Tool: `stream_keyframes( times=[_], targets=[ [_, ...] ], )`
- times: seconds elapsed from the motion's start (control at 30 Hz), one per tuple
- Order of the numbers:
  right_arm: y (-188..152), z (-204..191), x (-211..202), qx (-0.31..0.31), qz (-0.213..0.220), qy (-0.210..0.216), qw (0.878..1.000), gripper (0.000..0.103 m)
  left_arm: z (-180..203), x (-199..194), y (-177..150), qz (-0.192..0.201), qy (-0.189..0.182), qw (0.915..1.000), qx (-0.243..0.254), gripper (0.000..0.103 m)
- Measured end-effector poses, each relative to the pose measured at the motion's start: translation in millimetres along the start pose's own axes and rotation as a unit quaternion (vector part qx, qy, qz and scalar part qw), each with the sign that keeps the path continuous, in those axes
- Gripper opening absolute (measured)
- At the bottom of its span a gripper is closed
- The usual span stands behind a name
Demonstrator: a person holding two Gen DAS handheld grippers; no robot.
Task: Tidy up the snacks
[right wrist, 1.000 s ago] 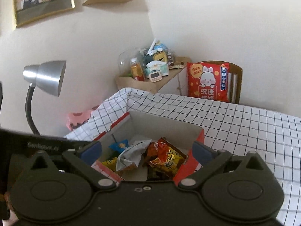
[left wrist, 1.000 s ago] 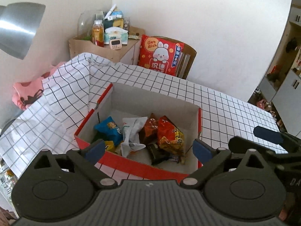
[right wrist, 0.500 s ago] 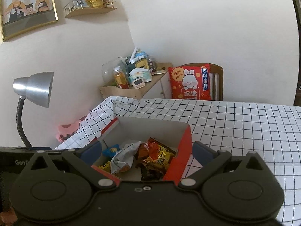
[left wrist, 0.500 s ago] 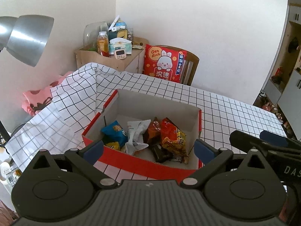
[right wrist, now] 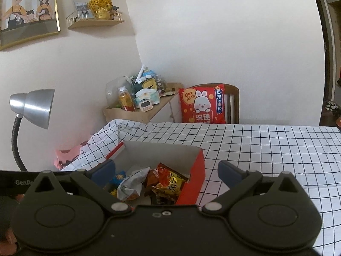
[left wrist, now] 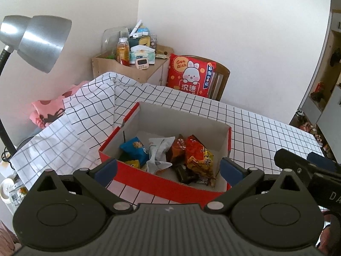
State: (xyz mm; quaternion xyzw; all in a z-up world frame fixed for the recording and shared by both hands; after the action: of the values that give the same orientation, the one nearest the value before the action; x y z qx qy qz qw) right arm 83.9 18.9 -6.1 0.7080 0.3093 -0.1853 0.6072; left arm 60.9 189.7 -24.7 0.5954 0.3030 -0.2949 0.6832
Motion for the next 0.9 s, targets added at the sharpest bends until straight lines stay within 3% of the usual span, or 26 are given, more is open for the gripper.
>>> stream_keyframes(
  times=[0.9],
  targets=[
    [-10.5, 4.6, 12.9, 0.018, -0.040, -0.023, 0.999, 0.103, 1.6, 6.1, -8.4, -0.026, 0.005, 0.9997, -0.001, 0.103]
  ],
)
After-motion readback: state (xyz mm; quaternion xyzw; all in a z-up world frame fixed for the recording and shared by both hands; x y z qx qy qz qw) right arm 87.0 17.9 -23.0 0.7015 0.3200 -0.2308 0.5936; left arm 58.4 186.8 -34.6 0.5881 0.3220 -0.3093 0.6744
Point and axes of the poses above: each gripper's, at about its wrist camera, not at the fingertips, and x roughly the way its jaws point, z to its right, y to its top, the point moved 6 cm from there along x, roughly the way its jaws point, and after that the axes turned 11 degrees about -z, right-handed, at the moved point
